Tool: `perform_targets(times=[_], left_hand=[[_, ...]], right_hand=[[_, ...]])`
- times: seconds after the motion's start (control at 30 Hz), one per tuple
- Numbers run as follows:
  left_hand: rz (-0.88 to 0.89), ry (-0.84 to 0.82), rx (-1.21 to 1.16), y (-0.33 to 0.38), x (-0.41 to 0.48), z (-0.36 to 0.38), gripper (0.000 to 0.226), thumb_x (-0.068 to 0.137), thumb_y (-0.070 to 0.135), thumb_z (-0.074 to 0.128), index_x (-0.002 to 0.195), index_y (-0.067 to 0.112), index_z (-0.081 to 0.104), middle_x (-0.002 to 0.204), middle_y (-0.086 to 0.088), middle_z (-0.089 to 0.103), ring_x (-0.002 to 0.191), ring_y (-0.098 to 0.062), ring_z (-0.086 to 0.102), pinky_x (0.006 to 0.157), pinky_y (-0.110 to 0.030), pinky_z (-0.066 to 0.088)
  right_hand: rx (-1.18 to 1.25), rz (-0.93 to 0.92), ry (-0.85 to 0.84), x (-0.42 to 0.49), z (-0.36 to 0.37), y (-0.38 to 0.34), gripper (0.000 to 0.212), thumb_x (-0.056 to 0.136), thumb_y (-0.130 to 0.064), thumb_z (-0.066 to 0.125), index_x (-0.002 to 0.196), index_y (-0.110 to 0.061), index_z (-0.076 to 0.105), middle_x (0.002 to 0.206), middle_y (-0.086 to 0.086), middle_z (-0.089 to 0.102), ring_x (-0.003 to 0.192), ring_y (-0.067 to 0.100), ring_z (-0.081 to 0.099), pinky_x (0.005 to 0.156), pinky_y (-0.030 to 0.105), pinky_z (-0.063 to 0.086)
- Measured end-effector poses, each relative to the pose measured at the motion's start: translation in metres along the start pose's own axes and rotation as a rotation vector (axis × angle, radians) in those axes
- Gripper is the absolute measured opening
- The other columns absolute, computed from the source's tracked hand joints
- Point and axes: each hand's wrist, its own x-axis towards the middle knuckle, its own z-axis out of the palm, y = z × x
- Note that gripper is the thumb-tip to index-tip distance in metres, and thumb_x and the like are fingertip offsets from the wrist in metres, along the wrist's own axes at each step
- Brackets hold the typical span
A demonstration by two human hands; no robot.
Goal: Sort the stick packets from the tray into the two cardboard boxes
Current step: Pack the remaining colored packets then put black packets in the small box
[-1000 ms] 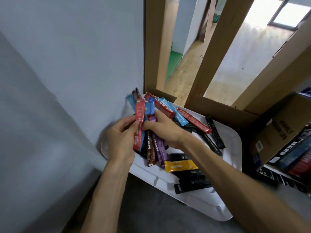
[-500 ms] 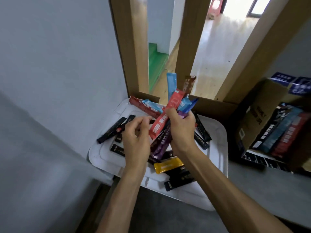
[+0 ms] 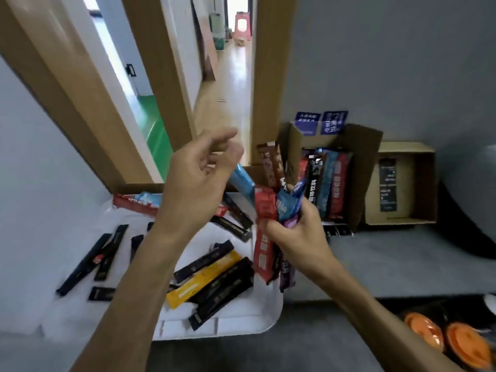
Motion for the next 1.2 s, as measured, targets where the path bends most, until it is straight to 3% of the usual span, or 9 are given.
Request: perform_targets(times=[0.17, 0.33, 0.43, 0.53, 0.67, 0.8, 0.9, 1.03, 1.2], left_hand=[[-0.056, -0.221, -0.029, 0.012, -0.008, 0.059, 0.014, 0.094, 0.011, 0.065, 0.103, 0.020, 0.071, 0.096, 0.006, 0.073, 0.087, -0.002, 0.069, 0.072, -0.019, 0.055], [0.009, -0.161, 0.034, 0.028, -0.002, 0.098, 0.015, 0.094, 0.010, 0.065, 0.105, 0.019, 0.072, 0.101, 0.004, 0.072, 0.094, -0.010, 0.070, 0.078, -0.026, 0.059], [0.084, -0.074, 0.158, 0.040, 0.016, 0.111, 0.017, 0.094, 0.014, 0.065, 0.107, 0.021, 0.071, 0.104, 0.005, 0.070, 0.094, -0.008, 0.069, 0.077, -0.014, 0.054], [0.125, -0.191, 0.411, 0.036, 0.027, 0.140, 0.016, 0.092, 0.019, 0.067, 0.107, 0.023, 0.072, 0.103, 0.010, 0.070, 0.090, -0.001, 0.063, 0.074, -0.004, 0.045], [0.004, -0.246, 0.427, 0.006, 0.027, 0.182, 0.025, 0.092, 0.018, 0.068, 0.116, 0.021, 0.062, 0.113, 0.004, 0.065, 0.097, -0.006, 0.061, 0.071, -0.013, 0.052], [0.095, -0.260, 0.477, -0.022, 0.021, 0.204, 0.052, 0.087, 0.012, 0.071, 0.133, 0.021, 0.049, 0.134, 0.002, 0.048, 0.118, -0.017, 0.058, 0.093, -0.038, 0.057], [0.255, -0.286, 0.670, -0.034, 0.010, 0.207, 0.069, 0.083, 0.010, 0.076, 0.143, 0.014, 0.042, 0.146, -0.004, 0.034, 0.126, -0.022, 0.052, 0.104, -0.036, 0.049], [0.399, -0.274, 1.048, -0.041, 0.004, 0.203, 0.083, 0.073, 0.030, 0.084, 0.144, 0.012, 0.043, 0.156, -0.010, 0.035, 0.143, -0.030, 0.033, 0.114, -0.046, 0.033], [0.423, -0.368, 1.025, -0.046, 0.004, 0.206, 0.098, 0.071, 0.024, 0.087, 0.151, 0.009, 0.032, 0.163, -0.014, 0.022, 0.150, -0.029, 0.023, 0.122, -0.044, 0.021]], right_hand=[[-0.024, 0.047, 0.118, -0.024, -0.064, 0.002, 0.029, 0.084, 0.009, 0.068, 0.093, -0.018, 0.063, 0.077, -0.008, 0.067, 0.070, 0.008, 0.062, 0.066, 0.024, 0.055], [0.003, 0.143, 0.225, -0.038, -0.110, 0.012, 0.028, 0.082, 0.008, 0.070, 0.095, -0.017, 0.064, 0.085, 0.000, 0.071, 0.077, 0.014, 0.067, 0.072, 0.029, 0.058], [0.006, 0.181, 0.301, -0.050, -0.137, 0.021, 0.020, 0.080, -0.002, 0.074, 0.094, -0.013, 0.065, 0.082, 0.001, 0.072, 0.074, 0.014, 0.067, 0.068, 0.029, 0.058], [-0.011, 0.230, 0.340, -0.063, -0.160, 0.026, 0.020, 0.084, 0.003, 0.070, 0.097, -0.011, 0.065, 0.086, 0.003, 0.075, 0.077, 0.013, 0.070, 0.066, 0.023, 0.057], [-0.008, 0.295, 0.322, -0.074, -0.176, 0.025, 0.022, 0.086, 0.004, 0.066, 0.100, -0.014, 0.063, 0.087, 0.001, 0.076, 0.082, 0.013, 0.072, 0.072, 0.027, 0.057], [0.004, 0.342, 0.294, -0.078, -0.182, 0.024, 0.025, 0.087, 0.001, 0.065, 0.104, -0.018, 0.059, 0.088, -0.009, 0.076, 0.085, 0.008, 0.072, 0.074, 0.026, 0.051], [-0.005, 0.359, 0.303, -0.078, -0.183, 0.025, 0.026, 0.087, 0.002, 0.065, 0.102, -0.019, 0.059, 0.087, -0.010, 0.076, 0.084, 0.007, 0.072, 0.074, 0.026, 0.051], [-0.005, 0.378, 0.293, -0.077, -0.180, 0.027, 0.026, 0.087, -0.001, 0.066, 0.103, -0.020, 0.058, 0.087, -0.013, 0.075, 0.084, 0.006, 0.071, 0.073, 0.025, 0.050], [-0.016, 0.379, 0.296, -0.075, -0.176, 0.028, 0.025, 0.086, -0.002, 0.067, 0.104, -0.018, 0.059, 0.089, -0.011, 0.075, 0.086, 0.007, 0.071, 0.076, 0.027, 0.051]])
